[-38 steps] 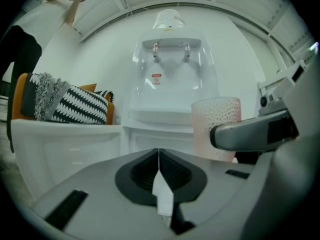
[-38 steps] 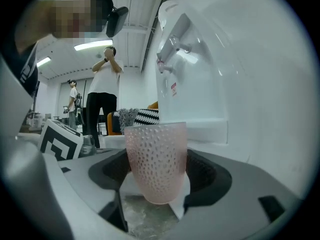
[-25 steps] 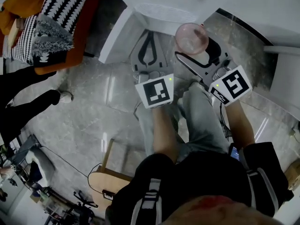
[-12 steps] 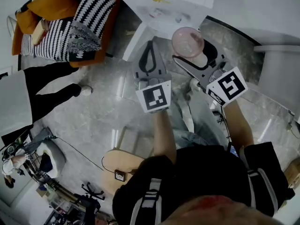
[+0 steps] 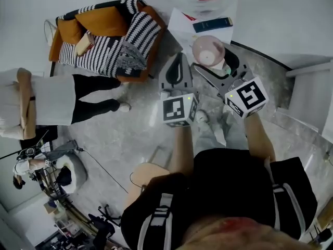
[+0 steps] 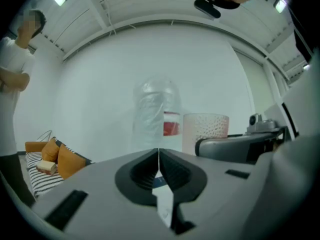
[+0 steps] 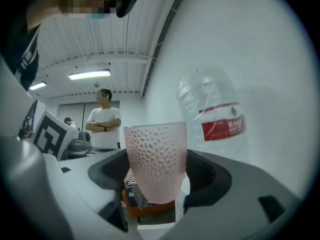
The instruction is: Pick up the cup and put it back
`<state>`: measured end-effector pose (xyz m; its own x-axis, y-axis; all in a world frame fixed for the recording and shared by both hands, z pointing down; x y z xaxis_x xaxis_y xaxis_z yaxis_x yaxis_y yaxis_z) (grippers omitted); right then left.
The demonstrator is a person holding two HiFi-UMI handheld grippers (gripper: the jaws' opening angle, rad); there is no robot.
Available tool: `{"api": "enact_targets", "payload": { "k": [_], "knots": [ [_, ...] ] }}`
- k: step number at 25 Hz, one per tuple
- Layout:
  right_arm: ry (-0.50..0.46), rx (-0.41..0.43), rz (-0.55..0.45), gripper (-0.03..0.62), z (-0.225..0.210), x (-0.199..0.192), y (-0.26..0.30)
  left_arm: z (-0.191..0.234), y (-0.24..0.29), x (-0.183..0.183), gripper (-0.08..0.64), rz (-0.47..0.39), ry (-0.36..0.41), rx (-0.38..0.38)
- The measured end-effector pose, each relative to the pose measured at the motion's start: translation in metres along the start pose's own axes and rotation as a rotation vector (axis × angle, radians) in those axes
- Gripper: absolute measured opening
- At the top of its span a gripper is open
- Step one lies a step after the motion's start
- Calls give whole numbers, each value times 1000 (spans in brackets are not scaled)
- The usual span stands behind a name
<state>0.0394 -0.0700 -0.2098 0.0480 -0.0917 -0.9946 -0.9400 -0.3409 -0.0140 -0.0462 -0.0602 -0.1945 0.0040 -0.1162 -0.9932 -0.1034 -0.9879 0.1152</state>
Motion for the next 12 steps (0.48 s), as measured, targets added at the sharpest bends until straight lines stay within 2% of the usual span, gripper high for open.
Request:
{"api": "enact_targets", "payload": {
  "k": [3, 7, 12],
  "knots": [
    [-40, -53, -6, 359, 0, 40, -6, 5, -13, 40, 14, -18, -31, -6],
    [-89, -79, -6, 359, -1, 66, -35, -5, -26, 54, 14, -11, -23, 11],
    [-90, -90, -18, 359, -10, 93, -57, -18, -28, 99, 14, -94, -19, 4]
  ]
}}
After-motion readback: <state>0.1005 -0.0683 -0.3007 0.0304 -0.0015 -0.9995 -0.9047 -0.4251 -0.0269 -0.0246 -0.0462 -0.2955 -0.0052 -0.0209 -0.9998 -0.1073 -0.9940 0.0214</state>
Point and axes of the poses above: the fingertips, and each gripper's own axes: y forward along the fingers, z to its left, x out of its top, the point moved 2 cm from there along -y, backward along the fingers, and after that the axes turned 15 degrees about x, right-handed, at the moved point
